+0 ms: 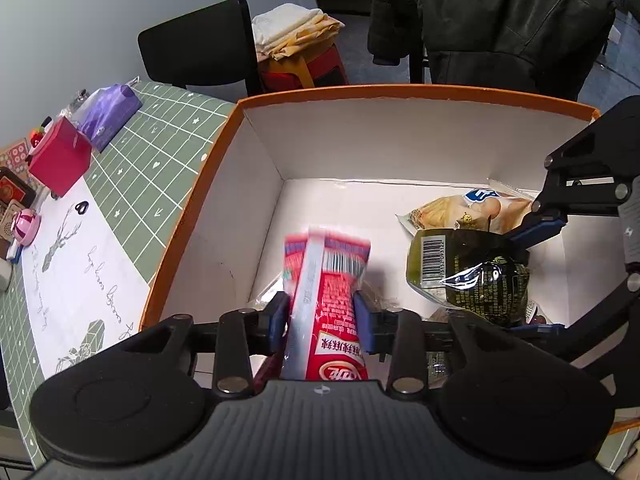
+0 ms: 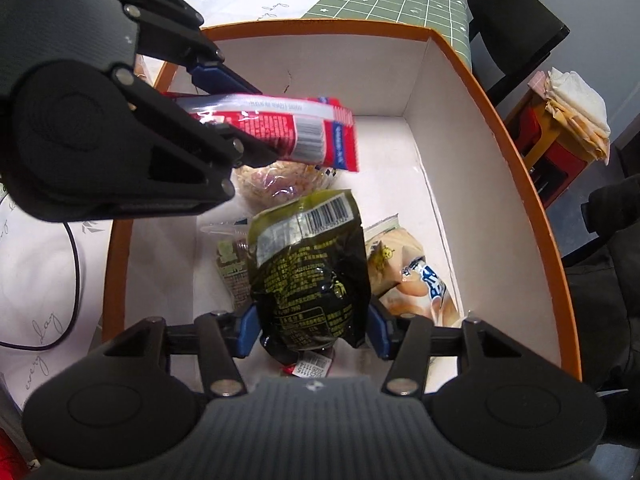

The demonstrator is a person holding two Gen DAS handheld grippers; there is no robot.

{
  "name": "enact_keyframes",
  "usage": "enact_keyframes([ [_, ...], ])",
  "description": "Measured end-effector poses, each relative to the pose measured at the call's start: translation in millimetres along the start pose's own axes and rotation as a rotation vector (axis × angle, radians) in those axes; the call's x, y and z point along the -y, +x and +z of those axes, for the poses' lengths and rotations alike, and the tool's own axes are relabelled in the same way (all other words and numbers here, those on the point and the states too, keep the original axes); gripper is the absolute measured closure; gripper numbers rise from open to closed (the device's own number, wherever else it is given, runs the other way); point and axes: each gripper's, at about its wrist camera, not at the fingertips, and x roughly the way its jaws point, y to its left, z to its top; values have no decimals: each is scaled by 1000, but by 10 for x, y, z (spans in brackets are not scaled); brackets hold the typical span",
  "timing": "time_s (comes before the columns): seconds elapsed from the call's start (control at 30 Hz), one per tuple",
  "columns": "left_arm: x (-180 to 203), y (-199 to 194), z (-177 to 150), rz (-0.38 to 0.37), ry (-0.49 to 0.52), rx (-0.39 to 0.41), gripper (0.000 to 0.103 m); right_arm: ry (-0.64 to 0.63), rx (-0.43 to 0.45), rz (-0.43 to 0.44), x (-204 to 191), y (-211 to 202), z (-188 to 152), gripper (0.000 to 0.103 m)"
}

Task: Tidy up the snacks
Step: 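Carry the sausage pack and seaweed bag into the orange box and release them, then withdraw both tools from the box back over the table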

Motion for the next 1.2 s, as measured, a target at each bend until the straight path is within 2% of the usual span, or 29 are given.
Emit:
enact_keyframes([
  [0.07,-4,-13,-16,5,-2,11,53,-3,0,-1,2,7,-2,47],
  [0.1,-6,-21,-20,7,-1,16,45,-4,1,-1,-5,5,-7,46],
  [0.13,-10,-31,-24,4,-3,19,37,-5,4,-1,-4,6,-14,41],
  [0.2,-14,-57,-22,-8,-10,25,32,-7,20,-2,-17,-21,-18,32],
  [0.5,-19,-275,-119,0,-38,52,28,-17,108,-38,-172,-322,-14,27],
  [0.57,-33,-360,-166,9,-52,56,28,-23,137,-57,-208,-387,-9,20],
  [0.63,-49,-459,-234,22,-66,62,28,-31,164,-72,-231,-429,19,18],
  [0.8,-117,-736,-500,53,-101,85,28,-68,229,-84,-456,-563,9,18],
  [1.0,-304,-1070,-929,92,-187,130,28,-88,355,-113,-772,-740,13,17],
  [1.2,-454,-1321,-1455,163,-237,241,28,-53,434,-40,-1033,-804,-18,15],
])
